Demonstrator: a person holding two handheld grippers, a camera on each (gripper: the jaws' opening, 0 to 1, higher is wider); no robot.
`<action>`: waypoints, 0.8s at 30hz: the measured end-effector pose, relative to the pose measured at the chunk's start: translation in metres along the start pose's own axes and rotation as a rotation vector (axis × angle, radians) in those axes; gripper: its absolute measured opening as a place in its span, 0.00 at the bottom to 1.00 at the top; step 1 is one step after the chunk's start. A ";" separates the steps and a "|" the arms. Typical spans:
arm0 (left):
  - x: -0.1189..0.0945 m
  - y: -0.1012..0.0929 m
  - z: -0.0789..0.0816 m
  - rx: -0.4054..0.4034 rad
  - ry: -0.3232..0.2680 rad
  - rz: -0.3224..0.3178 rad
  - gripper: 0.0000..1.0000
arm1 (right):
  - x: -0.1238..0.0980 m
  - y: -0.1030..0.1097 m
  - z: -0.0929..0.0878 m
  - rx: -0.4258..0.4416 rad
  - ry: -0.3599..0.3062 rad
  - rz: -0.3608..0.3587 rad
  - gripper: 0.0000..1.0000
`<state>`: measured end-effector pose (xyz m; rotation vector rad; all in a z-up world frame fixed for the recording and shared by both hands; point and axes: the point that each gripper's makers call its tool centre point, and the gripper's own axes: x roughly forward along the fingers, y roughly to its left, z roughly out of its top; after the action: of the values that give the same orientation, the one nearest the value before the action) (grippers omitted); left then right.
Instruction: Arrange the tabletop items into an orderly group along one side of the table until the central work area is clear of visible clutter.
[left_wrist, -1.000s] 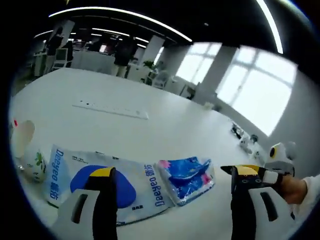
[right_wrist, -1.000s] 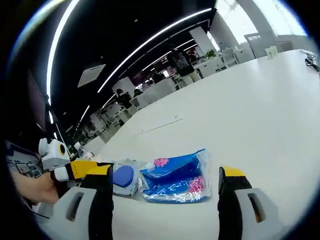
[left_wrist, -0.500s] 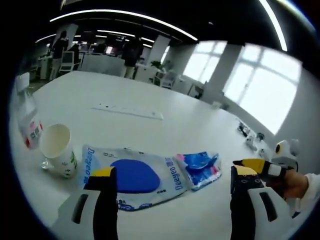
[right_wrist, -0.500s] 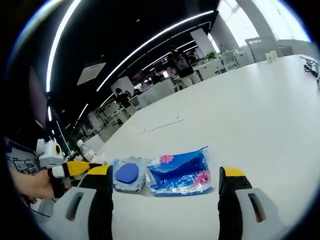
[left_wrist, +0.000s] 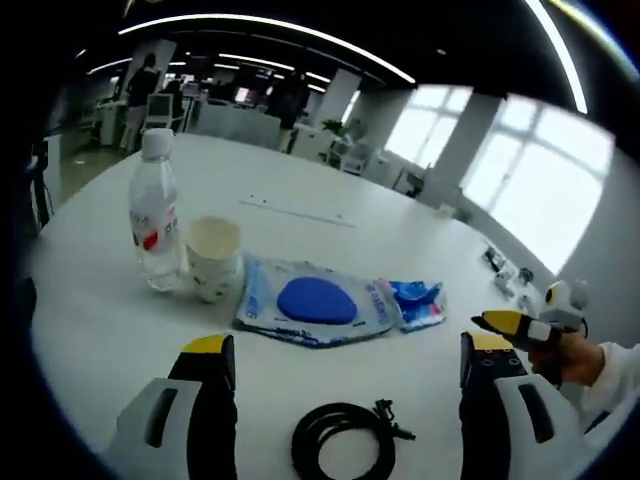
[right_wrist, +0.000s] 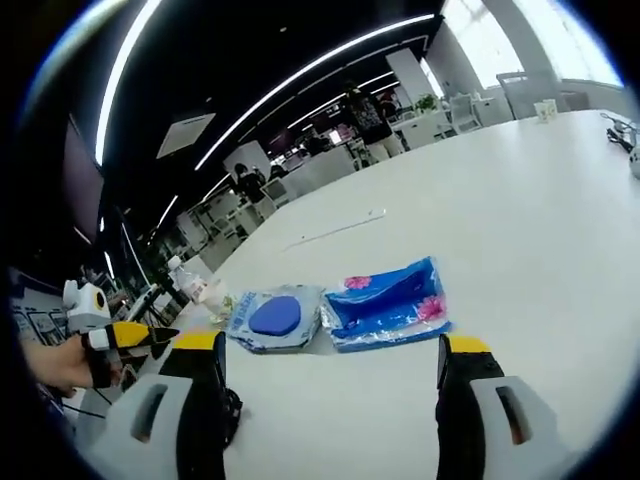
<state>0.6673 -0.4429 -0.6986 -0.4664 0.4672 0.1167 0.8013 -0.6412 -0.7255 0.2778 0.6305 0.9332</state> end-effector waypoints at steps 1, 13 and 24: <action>-0.004 0.004 0.000 0.000 -0.001 0.001 0.90 | -0.002 0.003 -0.001 0.003 -0.003 -0.003 0.86; -0.035 0.028 0.004 -0.008 -0.008 0.014 0.89 | -0.011 0.015 0.007 -0.004 -0.031 -0.017 0.84; -0.050 0.039 -0.007 -0.016 0.005 0.006 0.87 | -0.015 0.024 -0.008 0.015 -0.022 -0.038 0.83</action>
<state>0.6119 -0.4120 -0.6970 -0.4815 0.4729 0.1253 0.7741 -0.6402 -0.7143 0.2879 0.6203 0.8877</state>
